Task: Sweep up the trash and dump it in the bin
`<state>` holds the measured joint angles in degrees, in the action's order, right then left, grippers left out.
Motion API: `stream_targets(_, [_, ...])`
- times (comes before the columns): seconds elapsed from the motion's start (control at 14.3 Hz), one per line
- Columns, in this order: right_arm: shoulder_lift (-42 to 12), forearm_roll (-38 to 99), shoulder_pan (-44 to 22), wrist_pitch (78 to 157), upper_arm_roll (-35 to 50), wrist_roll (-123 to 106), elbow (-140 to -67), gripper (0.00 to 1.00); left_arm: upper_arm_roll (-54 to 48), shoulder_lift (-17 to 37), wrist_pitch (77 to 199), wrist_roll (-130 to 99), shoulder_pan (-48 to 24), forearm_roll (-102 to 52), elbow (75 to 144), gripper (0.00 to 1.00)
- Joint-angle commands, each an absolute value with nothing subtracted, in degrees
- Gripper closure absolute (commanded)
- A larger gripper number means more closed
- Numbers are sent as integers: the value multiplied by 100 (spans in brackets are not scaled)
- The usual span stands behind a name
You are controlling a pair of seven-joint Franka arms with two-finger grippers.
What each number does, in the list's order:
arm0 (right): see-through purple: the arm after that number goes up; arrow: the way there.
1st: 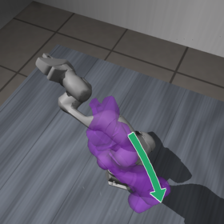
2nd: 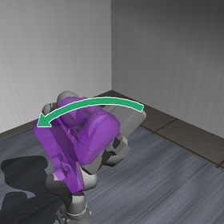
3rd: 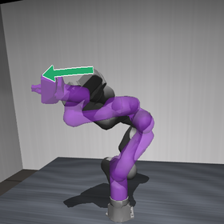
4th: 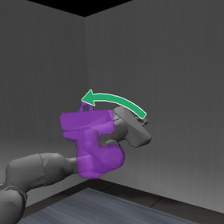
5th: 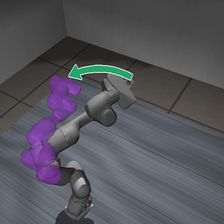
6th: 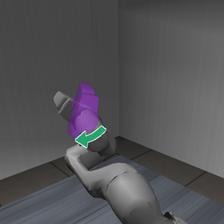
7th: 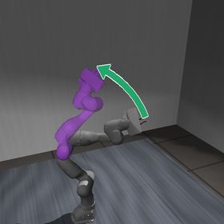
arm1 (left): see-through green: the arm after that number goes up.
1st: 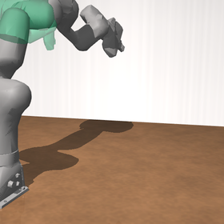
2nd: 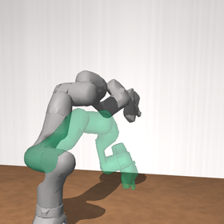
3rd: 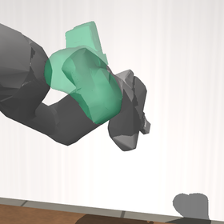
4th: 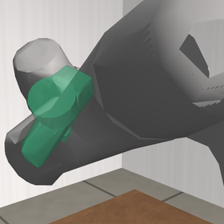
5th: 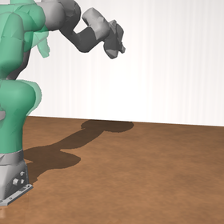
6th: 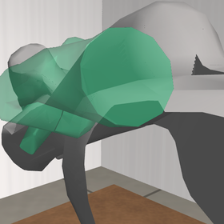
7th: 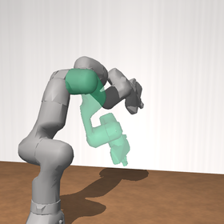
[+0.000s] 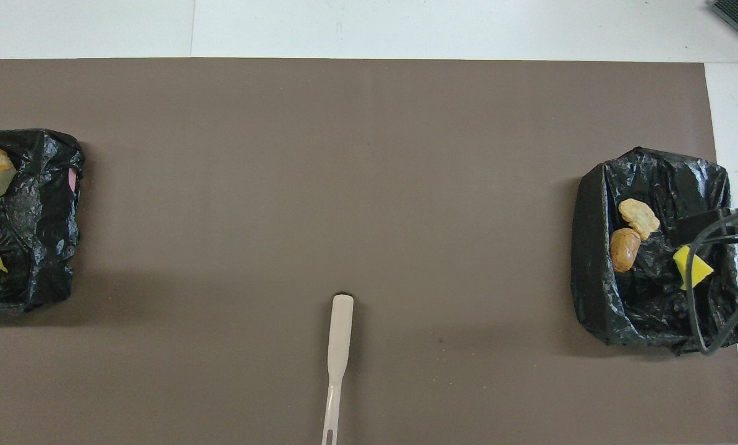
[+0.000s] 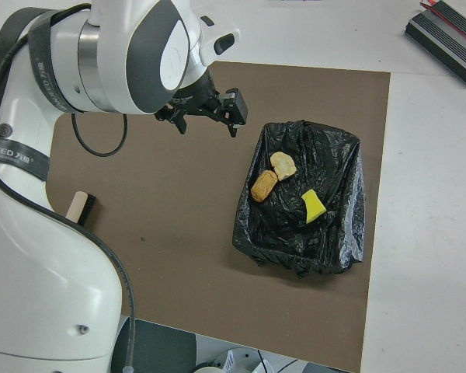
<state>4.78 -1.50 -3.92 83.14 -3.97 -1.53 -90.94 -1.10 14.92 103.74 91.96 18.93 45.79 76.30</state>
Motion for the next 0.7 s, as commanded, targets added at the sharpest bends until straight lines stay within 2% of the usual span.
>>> stream_targets(0.0, [668, -114, -308, 8482, -343, -88, -9343, 0, 9, 1468, 10362, 8965, 1889, 3870, 7515, 100])
stream_targets(0.21, [659, -193, -290, 8508, -352, -79, -9343, 0, -9, 1372, 10231, 8782, 1890, 3483, 7471, 100])
stream_targets(0.35, [659, -220, -299, 8517, -352, -97, -9343, 0, 26, 1056, 9828, 7950, 1898, 2519, 7523, 100])
stream_targets(0.63, [440, -70, -299, 8403, -325, 457, -9010, 0, 44, 616, 9115, 5822, 1829, 1207, 8032, 100])
